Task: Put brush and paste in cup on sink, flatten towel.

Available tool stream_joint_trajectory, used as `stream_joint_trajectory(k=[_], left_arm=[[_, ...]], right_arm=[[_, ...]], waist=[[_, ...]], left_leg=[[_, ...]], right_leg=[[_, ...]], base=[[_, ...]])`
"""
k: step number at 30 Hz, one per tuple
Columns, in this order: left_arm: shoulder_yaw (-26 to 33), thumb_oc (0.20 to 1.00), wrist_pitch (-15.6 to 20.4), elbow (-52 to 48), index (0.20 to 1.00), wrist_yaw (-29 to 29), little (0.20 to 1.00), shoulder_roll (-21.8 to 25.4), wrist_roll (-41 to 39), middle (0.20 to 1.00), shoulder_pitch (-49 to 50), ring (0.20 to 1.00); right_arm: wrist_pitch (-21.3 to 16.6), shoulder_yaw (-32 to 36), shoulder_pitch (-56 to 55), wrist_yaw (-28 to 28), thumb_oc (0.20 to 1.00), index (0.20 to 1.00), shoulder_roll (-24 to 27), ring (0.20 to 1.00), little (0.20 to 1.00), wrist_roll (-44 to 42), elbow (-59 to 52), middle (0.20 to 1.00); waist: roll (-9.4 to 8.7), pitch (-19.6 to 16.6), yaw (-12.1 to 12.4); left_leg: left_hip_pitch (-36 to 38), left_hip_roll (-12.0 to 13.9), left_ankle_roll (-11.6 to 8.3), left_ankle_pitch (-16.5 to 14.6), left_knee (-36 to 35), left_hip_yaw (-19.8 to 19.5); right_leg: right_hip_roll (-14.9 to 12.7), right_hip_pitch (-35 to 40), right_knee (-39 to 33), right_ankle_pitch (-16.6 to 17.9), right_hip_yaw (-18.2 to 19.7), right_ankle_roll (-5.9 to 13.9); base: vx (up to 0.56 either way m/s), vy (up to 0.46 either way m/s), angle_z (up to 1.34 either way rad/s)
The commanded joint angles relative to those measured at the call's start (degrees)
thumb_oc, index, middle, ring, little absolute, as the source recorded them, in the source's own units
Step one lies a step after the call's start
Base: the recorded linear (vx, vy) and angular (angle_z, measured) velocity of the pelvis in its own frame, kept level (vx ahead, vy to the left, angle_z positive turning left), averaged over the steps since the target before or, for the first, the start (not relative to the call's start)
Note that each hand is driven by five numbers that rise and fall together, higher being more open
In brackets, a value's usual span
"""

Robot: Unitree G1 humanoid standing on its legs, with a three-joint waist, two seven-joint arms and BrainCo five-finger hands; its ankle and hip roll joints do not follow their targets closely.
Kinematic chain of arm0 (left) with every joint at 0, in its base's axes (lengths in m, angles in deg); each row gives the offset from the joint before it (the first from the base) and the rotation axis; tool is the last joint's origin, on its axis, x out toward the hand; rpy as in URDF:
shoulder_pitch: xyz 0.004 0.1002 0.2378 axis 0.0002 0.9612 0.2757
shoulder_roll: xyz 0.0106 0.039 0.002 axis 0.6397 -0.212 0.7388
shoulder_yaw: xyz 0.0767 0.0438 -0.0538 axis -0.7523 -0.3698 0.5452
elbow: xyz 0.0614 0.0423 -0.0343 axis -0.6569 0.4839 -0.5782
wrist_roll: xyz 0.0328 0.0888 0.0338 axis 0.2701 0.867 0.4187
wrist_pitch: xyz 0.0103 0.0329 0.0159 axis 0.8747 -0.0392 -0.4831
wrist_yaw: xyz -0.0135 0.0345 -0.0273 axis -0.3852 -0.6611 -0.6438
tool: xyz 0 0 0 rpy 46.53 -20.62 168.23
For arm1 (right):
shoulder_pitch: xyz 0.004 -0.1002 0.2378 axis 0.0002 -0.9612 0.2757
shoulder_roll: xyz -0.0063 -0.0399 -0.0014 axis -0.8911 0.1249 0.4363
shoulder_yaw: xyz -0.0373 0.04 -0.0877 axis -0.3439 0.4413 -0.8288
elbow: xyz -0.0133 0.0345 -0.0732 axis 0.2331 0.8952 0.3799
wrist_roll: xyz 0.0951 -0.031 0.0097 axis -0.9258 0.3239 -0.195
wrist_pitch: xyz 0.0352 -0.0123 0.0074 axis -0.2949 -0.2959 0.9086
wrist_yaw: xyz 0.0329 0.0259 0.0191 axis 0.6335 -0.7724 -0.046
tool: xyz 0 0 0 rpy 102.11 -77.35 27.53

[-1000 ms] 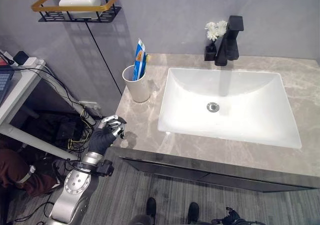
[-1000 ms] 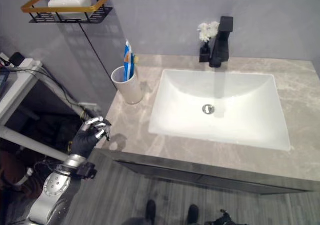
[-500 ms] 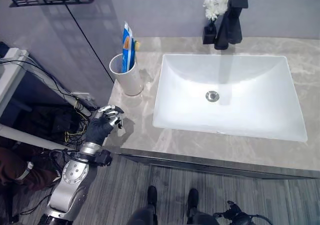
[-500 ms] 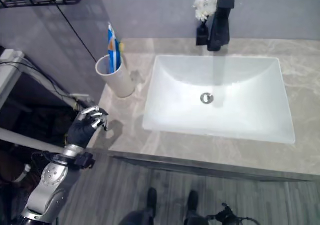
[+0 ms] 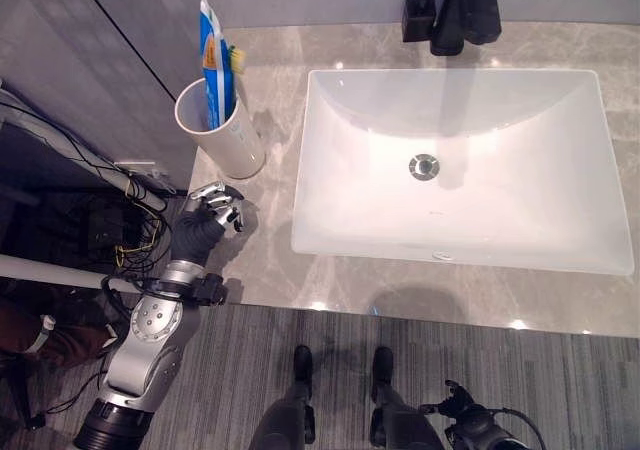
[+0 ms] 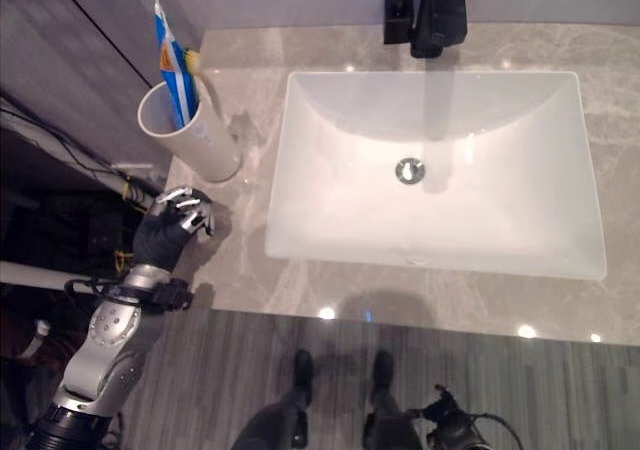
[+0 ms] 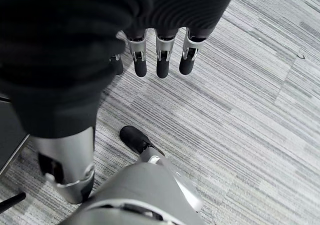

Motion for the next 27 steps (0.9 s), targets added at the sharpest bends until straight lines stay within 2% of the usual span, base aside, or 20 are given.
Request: stream_joint_trajectory(k=[1,13,27], left_arm=[[1.4,0.2,2.9,-0.6,0.2,-1.3,0.2,-0.6,0.1,0.2,-0.5,0.2],[1.8,0.2,3.8,0.6,0.2,-4.0,0.2,-0.8,0.2,0.2,-5.0,0.2],[2.2,0.2,5.9,10.2,0.2,-10.4,0.2,-2.1,1.3,0.2,-16.7,0.2]], right_arm=[[0.4,-2.1,0.6,-1.0,1.0,1.0,-1.5,1.0,1.0,-1.6,-0.2,1.0],[0.4,-2.7,0.8,-1.5,1.0,1.0,-1.8,1.0,1.0,-2.3,-0.3,1.0],[-0.3,-3.8,0.0,-2.1,1.0,1.0,-2.0,1.0,1.0,-2.7,-2.2,1.0]], waist=[[-2.91,-0.1,-0.7],[-3.59,0.3,-1.2],[-3.75,-0.4,-3.3]], left_leg=[[-1.8,-2.2,0.23,2.0,0.1,-0.5],[-3.0,-1.9,0.04,2.0,0.1,-0.6],[-3.0,-1.2,-0.41,1.7,0.1,0.7]], right_leg=[[-0.4,1.4,1.1,-1.7,0.0,0.53],[-0.1,0.1,1.6,-2.0,0.0,0.31],[0.3,-0.7,2.1,-2.3,0.4,0.17]], base=[[0.01,-0.003,-0.04],[0.0,0.0,0.0],[0.0,0.0,-0.01]])
